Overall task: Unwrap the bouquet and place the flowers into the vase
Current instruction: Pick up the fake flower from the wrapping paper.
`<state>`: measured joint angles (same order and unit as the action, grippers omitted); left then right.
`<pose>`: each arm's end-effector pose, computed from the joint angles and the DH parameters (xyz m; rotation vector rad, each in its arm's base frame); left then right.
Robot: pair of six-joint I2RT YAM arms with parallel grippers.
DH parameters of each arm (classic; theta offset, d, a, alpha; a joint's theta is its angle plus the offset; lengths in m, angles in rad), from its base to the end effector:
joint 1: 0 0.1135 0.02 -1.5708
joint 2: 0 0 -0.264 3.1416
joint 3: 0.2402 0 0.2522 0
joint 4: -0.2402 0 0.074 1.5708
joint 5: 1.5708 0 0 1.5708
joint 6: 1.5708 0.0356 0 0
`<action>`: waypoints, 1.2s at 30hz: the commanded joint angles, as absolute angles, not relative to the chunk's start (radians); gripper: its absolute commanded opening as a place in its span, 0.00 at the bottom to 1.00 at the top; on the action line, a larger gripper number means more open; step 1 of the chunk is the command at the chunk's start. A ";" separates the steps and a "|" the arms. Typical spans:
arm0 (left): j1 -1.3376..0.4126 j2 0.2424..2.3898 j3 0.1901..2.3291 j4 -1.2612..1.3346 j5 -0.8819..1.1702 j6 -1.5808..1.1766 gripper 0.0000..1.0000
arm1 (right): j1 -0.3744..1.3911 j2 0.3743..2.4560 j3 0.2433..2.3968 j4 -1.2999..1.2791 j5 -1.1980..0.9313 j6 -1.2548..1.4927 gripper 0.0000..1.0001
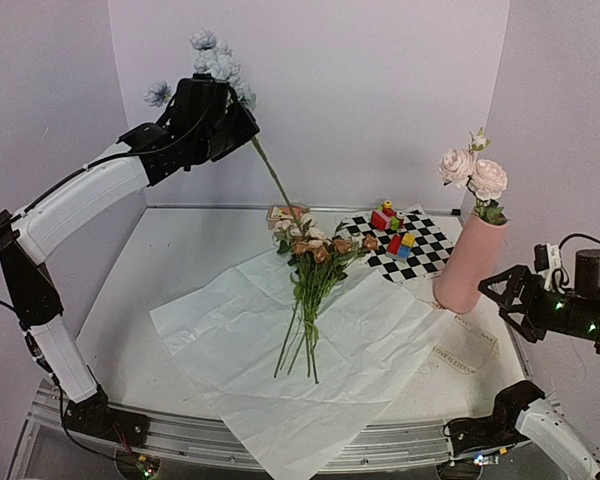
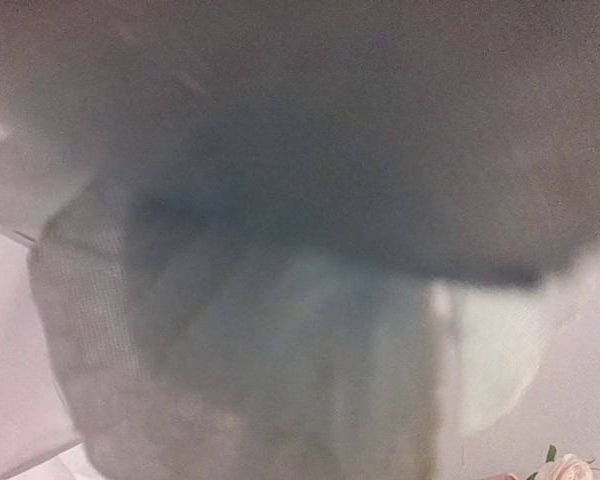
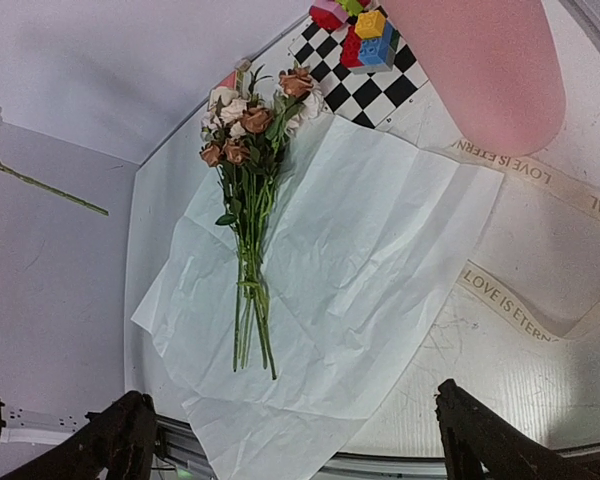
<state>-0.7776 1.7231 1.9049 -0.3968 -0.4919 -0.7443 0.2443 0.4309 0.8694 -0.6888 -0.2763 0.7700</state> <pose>0.2919 -0.2638 0.4553 -0.3287 1.7780 -0.6619 0.0766 0.0291 0.3553 0.2972 1.8981 0.9525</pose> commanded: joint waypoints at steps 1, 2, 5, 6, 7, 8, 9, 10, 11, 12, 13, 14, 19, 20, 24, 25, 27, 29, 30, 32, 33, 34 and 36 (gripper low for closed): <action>-0.774 1.749 1.996 -0.357 -0.453 -0.711 0.00 | 0.241 0.435 0.921 -0.709 -0.260 0.747 0.98; -0.773 1.751 2.002 -0.354 -0.430 -0.717 0.00 | 0.241 0.439 0.928 -0.709 -0.258 0.746 0.98; -0.774 1.749 2.006 -0.342 -0.360 -0.722 0.00 | 0.240 0.456 0.943 -0.705 -0.254 0.744 0.98; -0.775 1.748 2.006 -0.338 -0.336 -0.713 0.00 | 0.240 0.464 0.949 -0.703 -0.255 0.744 0.98; -0.775 1.745 2.006 -0.334 -0.314 -0.704 0.00 | 0.241 0.473 0.956 -0.695 -0.259 0.745 0.98; -0.775 1.741 2.005 -0.329 -0.289 -0.691 0.00 | 0.240 0.482 0.962 -0.685 -0.265 0.748 0.98; -0.775 1.739 2.005 -0.322 -0.250 -0.672 0.00 | 0.241 0.493 0.968 -0.669 -0.273 0.752 0.98; -0.775 1.737 2.005 -0.316 -0.206 -0.654 0.00 | 0.241 0.503 0.972 -0.653 -0.283 0.756 0.98; -0.775 1.735 2.005 -0.307 -0.164 -0.641 0.00 | 0.241 0.515 0.976 -0.633 -0.295 0.761 0.98; -0.775 1.734 2.005 -0.303 -0.120 -0.632 0.00 | 0.240 0.525 0.978 -0.617 -0.312 0.767 0.98; -0.776 1.732 2.003 -0.300 -0.062 -0.627 0.00 | 0.241 0.533 0.980 -0.600 -0.325 0.775 0.98; -0.777 1.732 2.001 -0.297 -0.006 -0.625 0.00 | 0.241 0.541 0.980 -0.583 -0.339 0.781 0.98; -0.824 1.740 1.983 -0.281 0.151 -0.617 0.00 | 0.241 0.553 0.958 -0.459 -0.434 0.813 0.96; -0.841 1.744 1.983 -0.281 0.163 -0.610 0.00 | 0.240 0.553 0.955 -0.430 -0.460 0.815 0.95; -0.921 1.754 1.966 -0.280 0.187 -0.586 0.00 | 0.240 0.561 0.963 -0.366 -0.548 0.811 0.90; -0.938 1.757 1.961 -0.280 0.192 -0.583 0.00 | 0.240 0.563 0.965 -0.357 -0.567 0.803 0.89; -0.961 1.763 1.945 -0.280 0.207 -0.588 0.00 | 0.241 0.568 0.970 -0.327 -0.619 0.788 0.87; -0.977 1.772 1.932 -0.279 0.230 -0.596 0.00 | 0.241 0.568 0.975 -0.288 -0.670 0.771 0.86; -0.983 1.777 1.929 -0.278 0.244 -0.598 0.00 | 0.240 0.568 0.978 -0.266 -0.694 0.764 0.85; -0.994 1.788 1.925 -0.278 0.268 -0.605 0.00 | 0.241 0.573 0.988 -0.232 -0.724 0.751 0.84; -0.998 1.790 1.921 -0.276 0.277 -0.614 0.00 | 0.241 0.577 0.992 -0.215 -0.735 0.748 0.83; -1.003 1.795 1.918 -0.271 0.286 -0.622 0.00 | 0.241 0.583 0.996 -0.199 -0.746 0.748 0.81; -1.016 1.805 1.916 -0.259 0.308 -0.634 0.00 | 0.241 0.594 1.005 -0.165 -0.763 0.753 0.78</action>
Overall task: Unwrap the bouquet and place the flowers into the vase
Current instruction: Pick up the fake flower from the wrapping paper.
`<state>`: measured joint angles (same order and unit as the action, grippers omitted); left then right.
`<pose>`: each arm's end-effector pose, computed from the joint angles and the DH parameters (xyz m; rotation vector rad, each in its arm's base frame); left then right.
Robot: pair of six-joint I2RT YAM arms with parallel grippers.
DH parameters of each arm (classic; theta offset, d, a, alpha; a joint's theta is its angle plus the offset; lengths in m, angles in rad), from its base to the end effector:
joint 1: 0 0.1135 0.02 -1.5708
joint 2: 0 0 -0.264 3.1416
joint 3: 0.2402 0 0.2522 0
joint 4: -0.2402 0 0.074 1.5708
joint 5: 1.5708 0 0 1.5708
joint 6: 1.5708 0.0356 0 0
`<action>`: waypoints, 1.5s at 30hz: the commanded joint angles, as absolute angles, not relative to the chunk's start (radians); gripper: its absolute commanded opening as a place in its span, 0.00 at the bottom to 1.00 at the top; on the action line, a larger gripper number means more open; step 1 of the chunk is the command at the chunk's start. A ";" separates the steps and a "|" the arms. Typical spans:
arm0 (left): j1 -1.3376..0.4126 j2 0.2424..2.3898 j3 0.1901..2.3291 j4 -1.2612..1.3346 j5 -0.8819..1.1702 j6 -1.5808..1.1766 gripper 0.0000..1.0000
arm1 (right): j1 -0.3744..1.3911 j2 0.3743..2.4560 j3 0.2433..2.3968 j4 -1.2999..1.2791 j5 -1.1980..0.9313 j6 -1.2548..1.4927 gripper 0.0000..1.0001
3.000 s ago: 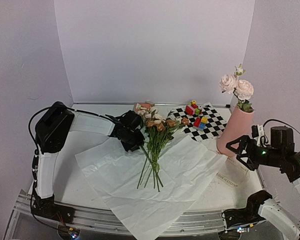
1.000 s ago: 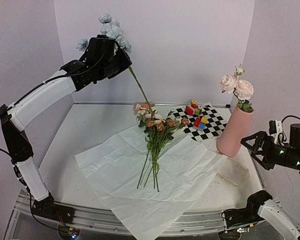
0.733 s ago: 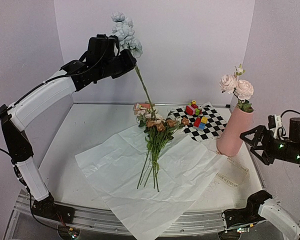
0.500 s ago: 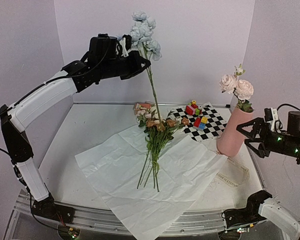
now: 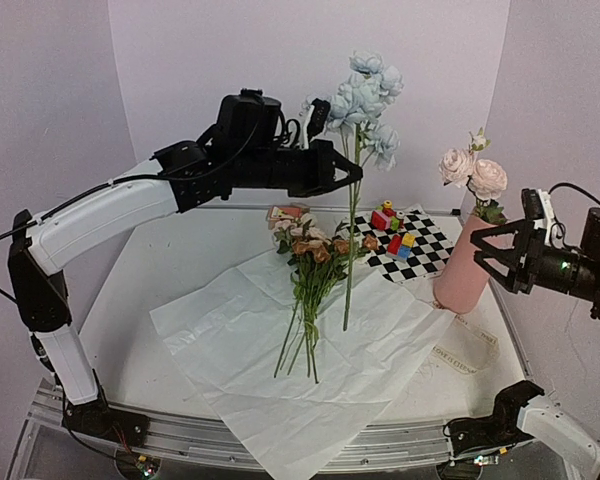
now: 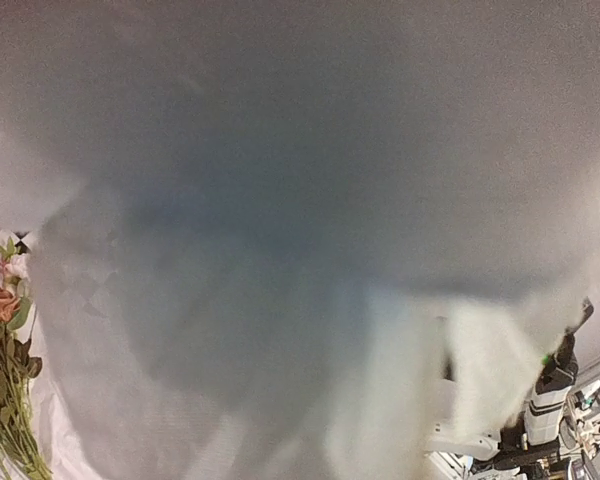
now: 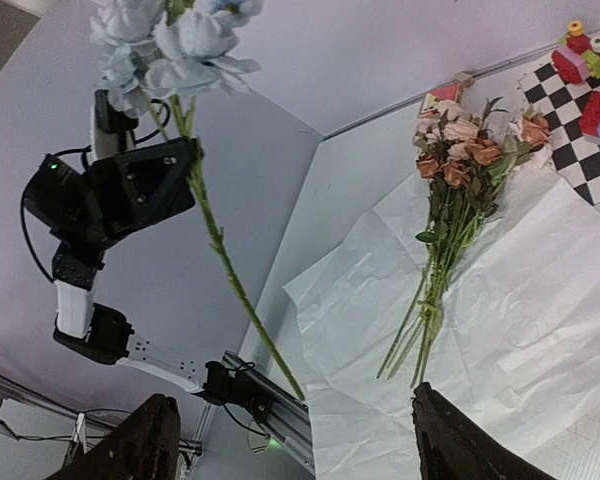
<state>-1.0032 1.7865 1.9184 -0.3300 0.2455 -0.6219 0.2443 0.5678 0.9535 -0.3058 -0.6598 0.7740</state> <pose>0.2173 -0.3570 0.4417 0.5704 1.9020 -1.3427 0.0953 0.0462 0.4114 -0.1493 1.6486 1.2835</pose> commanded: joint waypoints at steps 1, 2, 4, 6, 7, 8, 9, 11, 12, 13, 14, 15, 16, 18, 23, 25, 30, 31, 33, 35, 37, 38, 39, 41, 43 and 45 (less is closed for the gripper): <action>-1.023 1.811 1.919 -0.255 0.320 -0.636 0.00 | 0.241 0.601 1.008 -0.145 -0.769 0.759 0.77; -1.029 1.816 1.924 -0.253 0.326 -0.636 0.00 | 0.241 0.607 1.011 -0.128 -0.766 0.765 0.75; -1.036 1.819 1.923 -0.251 0.325 -0.640 0.00 | 0.240 0.624 1.020 -0.102 -0.757 0.773 0.71; -1.037 1.813 1.913 -0.249 0.309 -0.652 0.00 | 0.241 0.652 1.026 -0.076 -0.757 0.783 0.68; -1.037 1.807 1.905 -0.247 0.300 -0.655 0.00 | 0.241 0.666 1.031 -0.065 -0.761 0.788 0.66; -1.037 1.803 1.899 -0.245 0.289 -0.657 0.00 | 0.241 0.686 1.035 -0.048 -0.768 0.793 0.65; -1.037 1.798 1.894 -0.243 0.280 -0.658 0.00 | 0.241 0.703 1.039 -0.030 -0.775 0.797 0.64; -1.037 1.793 1.890 -0.236 0.272 -0.657 0.00 | 0.244 0.731 1.049 0.028 -0.786 0.806 0.63; -1.037 1.793 1.892 -0.232 0.272 -0.659 0.00 | 0.248 0.741 1.055 0.049 -0.783 0.809 0.63; -1.037 1.794 1.896 -0.230 0.272 -0.661 0.00 | 0.252 0.750 1.061 0.065 -0.776 0.809 0.63; -1.037 1.795 1.901 -0.226 0.274 -0.664 0.00 | 0.258 0.763 1.070 0.076 -0.769 0.806 0.63; -1.037 1.797 1.905 -0.223 0.276 -0.668 0.00 | 0.266 0.779 1.079 0.087 -0.762 0.802 0.63; -1.037 1.799 1.908 -0.220 0.277 -0.672 0.00 | 0.277 0.797 1.088 0.094 -0.752 0.798 0.63; -1.037 1.802 1.912 -0.213 0.279 -0.680 0.00 | 0.330 0.835 1.102 0.107 -0.720 0.783 0.63; -1.037 1.810 1.918 -0.194 0.274 -0.680 0.00 | 0.546 0.953 1.147 0.109 -0.555 0.703 0.60; -1.037 1.812 1.923 -0.188 0.266 -0.678 0.00 | 0.594 0.999 1.164 0.107 -0.523 0.684 0.55; -1.037 1.809 1.930 -0.177 0.250 -0.682 0.00 | 0.658 1.088 1.203 0.106 -0.484 0.640 0.47; -1.037 1.808 1.930 -0.175 0.247 -0.682 0.00 | 0.662 1.100 1.208 0.106 -0.486 0.633 0.46; -1.037 1.805 1.931 -0.173 0.243 -0.686 0.00 | 0.669 1.125 1.221 0.107 -0.494 0.624 0.45; -1.037 1.801 1.931 -0.169 0.241 -0.691 0.00 | 0.677 1.147 1.237 0.106 -0.498 0.615 0.44; -1.037 1.798 1.931 -0.166 0.237 -0.693 0.00 | 0.684 1.169 1.249 0.106 -0.497 0.606 0.42; -1.037 1.796 1.929 -0.166 0.234 -0.693 0.00 | 0.688 1.179 1.254 0.107 -0.497 0.602 0.38; -1.037 1.795 1.927 -0.165 0.230 -0.693 0.00 | 0.690 1.187 1.258 0.107 -0.498 0.600 0.33; -1.037 1.789 1.921 -0.164 0.224 -0.692 0.00 | 0.692 1.198 1.265 0.107 -0.501 0.597 0.24; -1.037 1.785 1.915 -0.162 0.220 -0.691 0.00 | 0.693 1.207 1.270 0.107 -0.503 0.595 0.19; -1.037 1.783 1.911 -0.160 0.215 -0.691 0.00 | 0.694 1.211 1.272 0.107 -0.505 0.594 0.06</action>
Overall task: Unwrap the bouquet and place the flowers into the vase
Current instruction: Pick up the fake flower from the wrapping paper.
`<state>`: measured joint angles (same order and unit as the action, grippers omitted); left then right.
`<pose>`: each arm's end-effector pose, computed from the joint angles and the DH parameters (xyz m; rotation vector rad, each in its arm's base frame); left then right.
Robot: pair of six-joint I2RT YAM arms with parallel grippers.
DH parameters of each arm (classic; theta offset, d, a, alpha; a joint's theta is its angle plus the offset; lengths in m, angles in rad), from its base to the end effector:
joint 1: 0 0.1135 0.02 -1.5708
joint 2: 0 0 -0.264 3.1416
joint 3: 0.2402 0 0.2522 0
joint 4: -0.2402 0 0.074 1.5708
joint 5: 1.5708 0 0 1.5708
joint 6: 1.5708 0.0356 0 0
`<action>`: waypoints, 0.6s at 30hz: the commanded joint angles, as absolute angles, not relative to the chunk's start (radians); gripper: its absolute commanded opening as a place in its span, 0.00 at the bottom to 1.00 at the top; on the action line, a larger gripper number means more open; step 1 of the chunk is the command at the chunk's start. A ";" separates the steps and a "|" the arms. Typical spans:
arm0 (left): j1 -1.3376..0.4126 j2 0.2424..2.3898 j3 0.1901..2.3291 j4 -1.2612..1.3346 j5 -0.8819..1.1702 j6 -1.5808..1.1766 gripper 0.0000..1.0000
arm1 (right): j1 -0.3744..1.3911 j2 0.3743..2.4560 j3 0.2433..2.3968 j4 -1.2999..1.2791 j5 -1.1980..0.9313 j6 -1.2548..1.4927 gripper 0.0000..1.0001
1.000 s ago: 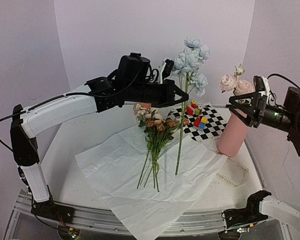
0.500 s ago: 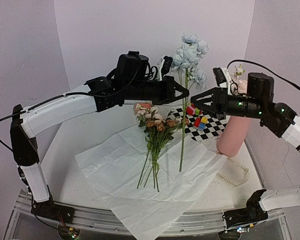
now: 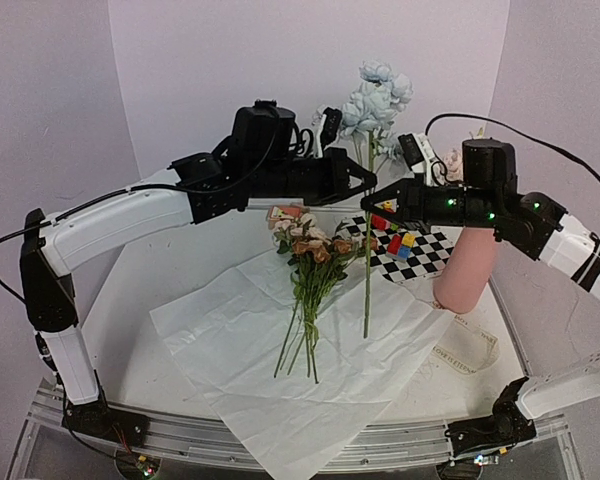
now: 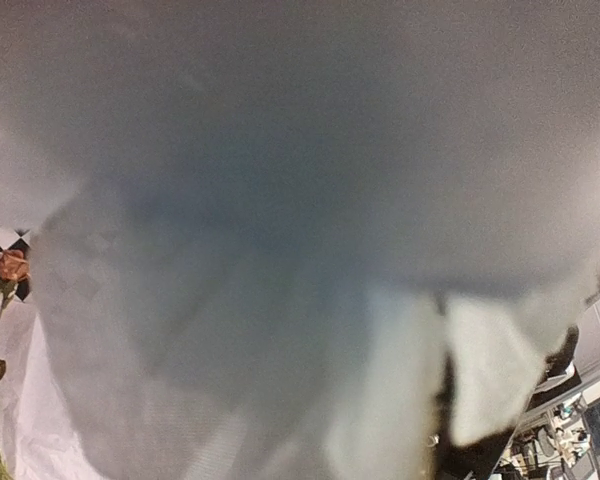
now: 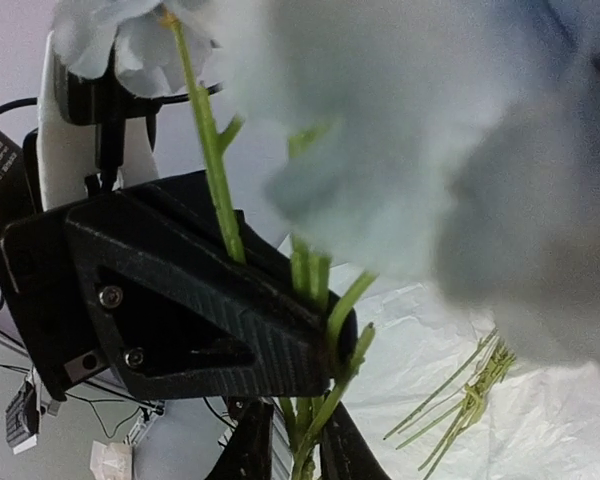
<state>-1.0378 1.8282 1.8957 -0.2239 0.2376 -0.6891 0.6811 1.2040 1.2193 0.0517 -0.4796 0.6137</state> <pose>0.2137 -0.3788 0.4283 0.5354 1.8903 -1.4213 0.2031 0.1857 0.4307 -0.4800 1.6120 1.3669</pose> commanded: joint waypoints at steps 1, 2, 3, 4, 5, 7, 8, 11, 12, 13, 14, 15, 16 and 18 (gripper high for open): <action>-1.037 1.782 1.909 -0.160 0.211 -0.691 0.01 | 0.695 1.212 1.273 0.107 -0.504 0.594 0.02; -1.037 1.781 1.906 -0.159 0.208 -0.691 0.02 | 0.695 1.211 1.271 0.107 -0.502 0.594 0.00; -1.037 1.780 1.903 -0.158 0.204 -0.692 0.06 | 0.695 1.208 1.269 0.107 -0.498 0.594 0.00; -1.037 1.778 1.900 -0.158 0.200 -0.691 0.13 | 0.695 1.205 1.265 0.107 -0.492 0.593 0.00; -1.037 1.776 1.896 -0.158 0.195 -0.690 0.21 | 0.695 1.200 1.262 0.106 -0.485 0.592 0.00; -1.037 1.768 1.883 -0.158 0.184 -0.682 0.38 | 0.695 1.191 1.254 0.103 -0.466 0.585 0.00; -1.037 1.760 1.874 -0.158 0.172 -0.676 0.44 | 0.695 1.186 1.253 0.093 -0.450 0.580 0.00; -1.036 1.729 1.826 -0.158 0.130 -0.672 0.58 | 0.695 1.175 1.270 0.026 -0.389 0.530 0.00; -1.037 1.716 1.805 -0.158 0.117 -0.673 0.60 | 0.696 1.174 1.285 -0.015 -0.359 0.506 0.00; -1.037 1.701 1.786 -0.158 0.108 -0.677 0.62 | 0.695 1.173 1.305 -0.063 -0.333 0.480 0.00; -1.037 1.686 1.765 -0.158 0.100 -0.684 0.63 | 0.695 1.173 1.326 -0.101 -0.305 0.455 0.00; -1.036 1.672 1.738 -0.158 0.090 -0.692 0.64 | 0.695 1.173 1.346 -0.132 -0.271 0.431 0.00; -1.036 1.658 1.711 -0.158 0.081 -0.701 0.64 | 0.696 1.173 1.370 -0.159 -0.238 0.407 0.00; -1.036 1.624 1.670 -0.158 0.063 -0.717 0.64 | 0.695 1.172 1.421 -0.205 -0.188 0.363 0.00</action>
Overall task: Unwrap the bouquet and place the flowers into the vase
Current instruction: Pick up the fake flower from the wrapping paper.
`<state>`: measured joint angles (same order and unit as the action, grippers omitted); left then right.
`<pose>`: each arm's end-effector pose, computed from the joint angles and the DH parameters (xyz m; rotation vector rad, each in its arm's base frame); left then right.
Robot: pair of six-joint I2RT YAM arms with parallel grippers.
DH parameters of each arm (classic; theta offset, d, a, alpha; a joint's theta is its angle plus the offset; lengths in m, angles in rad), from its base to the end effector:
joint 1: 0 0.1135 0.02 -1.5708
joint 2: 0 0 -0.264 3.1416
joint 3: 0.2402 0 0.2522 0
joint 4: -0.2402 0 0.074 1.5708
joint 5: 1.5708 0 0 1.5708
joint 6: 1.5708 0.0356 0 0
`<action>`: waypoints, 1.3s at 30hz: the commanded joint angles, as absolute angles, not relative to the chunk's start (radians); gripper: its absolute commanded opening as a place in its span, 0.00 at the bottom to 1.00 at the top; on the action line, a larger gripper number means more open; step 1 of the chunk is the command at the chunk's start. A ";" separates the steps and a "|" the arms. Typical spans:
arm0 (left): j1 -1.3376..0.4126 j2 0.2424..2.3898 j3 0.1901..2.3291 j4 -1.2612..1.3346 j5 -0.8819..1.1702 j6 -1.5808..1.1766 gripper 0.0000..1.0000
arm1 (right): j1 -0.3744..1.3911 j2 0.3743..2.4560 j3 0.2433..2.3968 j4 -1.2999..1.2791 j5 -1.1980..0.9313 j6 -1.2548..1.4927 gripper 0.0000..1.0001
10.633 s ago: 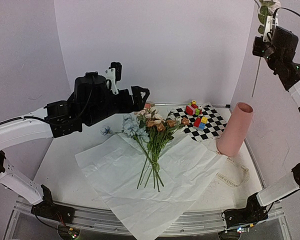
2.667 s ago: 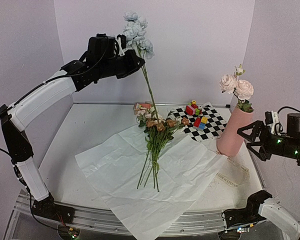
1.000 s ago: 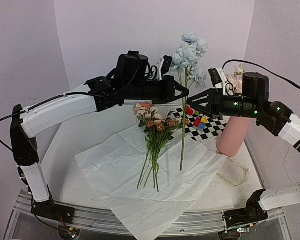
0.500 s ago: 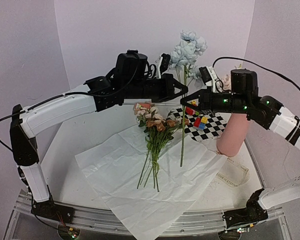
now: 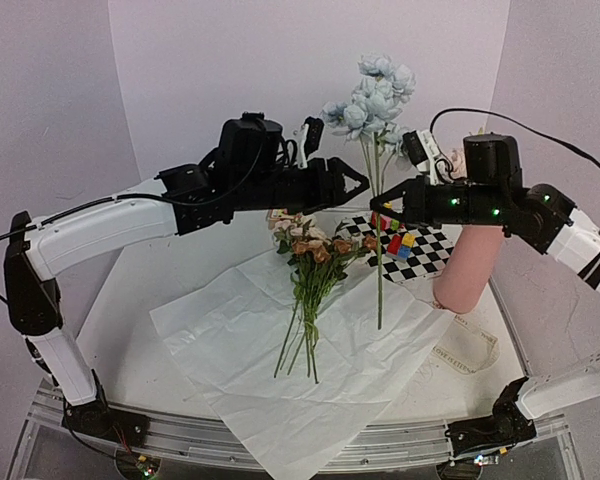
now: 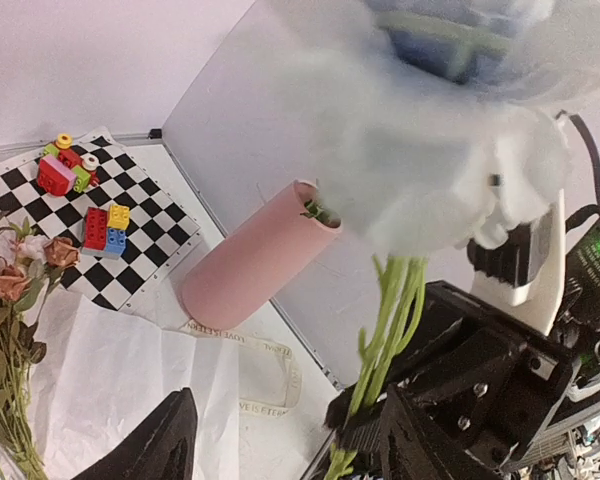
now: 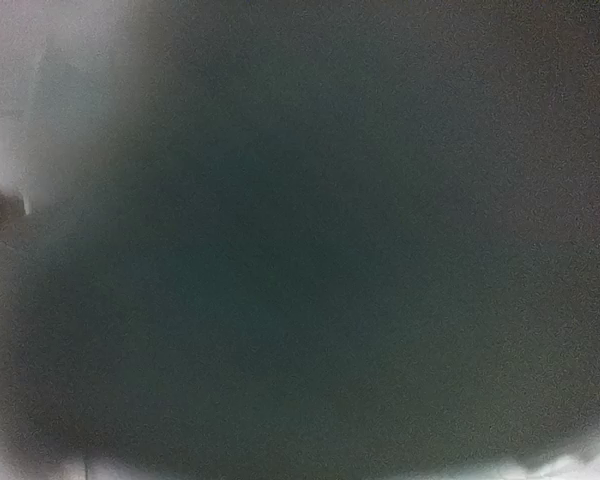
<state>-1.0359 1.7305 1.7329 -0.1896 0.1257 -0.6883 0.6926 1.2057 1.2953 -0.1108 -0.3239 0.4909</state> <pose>0.2073 -0.3586 0.4144 0.4407 1.9175 -1.3161 0.2022 0.1824 0.4395 -0.4414 1.6630 1.1582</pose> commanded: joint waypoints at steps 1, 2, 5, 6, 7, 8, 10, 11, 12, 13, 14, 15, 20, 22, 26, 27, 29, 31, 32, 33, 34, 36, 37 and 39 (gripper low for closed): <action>-1.037 1.609 1.644 -0.158 0.047 -0.720 0.65 | 0.695 1.171 1.445 -0.218 -0.163 0.342 0.00; -1.036 1.592 1.624 -0.158 0.034 -0.724 0.65 | 0.695 1.171 1.471 -0.229 -0.143 0.322 0.00; -1.036 1.539 1.573 -0.158 -0.018 -0.726 0.65 | 0.695 1.176 1.559 -0.243 -0.079 0.273 0.00; -1.037 1.523 1.557 -0.158 -0.037 -0.726 0.65 | 0.694 1.177 1.591 -0.243 -0.050 0.257 0.00; -1.036 1.507 1.543 -0.158 -0.052 -0.726 0.65 | 0.695 1.179 1.626 -0.242 -0.020 0.241 0.00; -1.036 1.494 1.532 -0.158 -0.064 -0.727 0.65 | 0.696 1.182 1.657 -0.241 0.012 0.229 0.00; -1.037 1.472 1.511 -0.158 -0.081 -0.729 0.64 | 0.696 1.191 1.733 -0.238 0.085 0.209 0.00; -1.037 1.464 1.502 -0.158 -0.087 -0.731 0.64 | 0.696 1.195 1.765 -0.233 0.116 0.201 0.00; -1.037 1.458 1.495 -0.157 -0.092 -0.735 0.64 | 0.695 1.198 1.796 -0.227 0.138 0.192 0.00; -1.037 1.452 1.488 -0.158 -0.095 -0.739 0.64 | 0.696 1.200 1.827 -0.215 0.160 0.181 0.00; -1.037 1.448 1.484 -0.158 -0.097 -0.742 0.64 | 0.695 1.201 1.853 -0.201 0.179 0.167 0.00; -1.037 1.445 1.480 -0.158 -0.097 -0.746 0.63 | 0.695 1.200 1.873 -0.186 0.198 0.156 0.00; -1.037 1.431 1.460 -0.158 -0.094 -0.762 0.63 | 0.696 1.187 1.937 -0.113 0.323 0.071 0.00; -1.037 1.424 1.453 -0.158 -0.097 -0.765 0.63 | 0.695 1.182 1.951 -0.088 0.386 0.032 0.00; -1.036 1.412 1.443 -0.158 -0.101 -0.763 0.63 | 0.695 1.179 1.980 -0.044 0.477 -0.057 0.00; -1.037 1.411 1.441 -0.158 -0.101 -0.762 0.63 | 0.695 1.181 1.989 -0.037 0.489 -0.076 0.00; -1.037 1.408 1.437 -0.158 -0.098 -0.759 0.63 | 0.695 1.183 1.999 -0.022 0.519 -0.112 0.00; -1.037 1.407 1.436 -0.158 -0.096 -0.755 0.63 | 0.695 1.184 2.000 -0.001 0.553 -0.148 0.00; -1.037 1.407 1.436 -0.158 -0.096 -0.752 0.63 | 0.696 1.184 1.997 0.021 0.570 -0.167 0.00; -1.037 1.406 1.436 -0.158 -0.097 -0.749 0.63 | 0.695 1.186 1.993 0.046 0.593 -0.190 0.00; -1.037 1.405 1.437 -0.158 -0.098 -0.747 0.63 | 0.696 1.187 1.985 0.074 0.619 -0.219 0.00; -1.037 1.407 1.440 -0.159 -0.098 -0.740 0.63 | 0.695 1.191 1.967 0.138 0.657 -0.278 0.00; -1.036 1.408 1.443 -0.159 -0.098 -0.737 0.63 | 0.694 1.196 1.961 0.154 0.670 -0.310 0.00; -1.036 1.410 1.448 -0.160 -0.097 -0.732 0.63 | 0.694 1.219 1.956 0.187 0.692 -0.363 0.00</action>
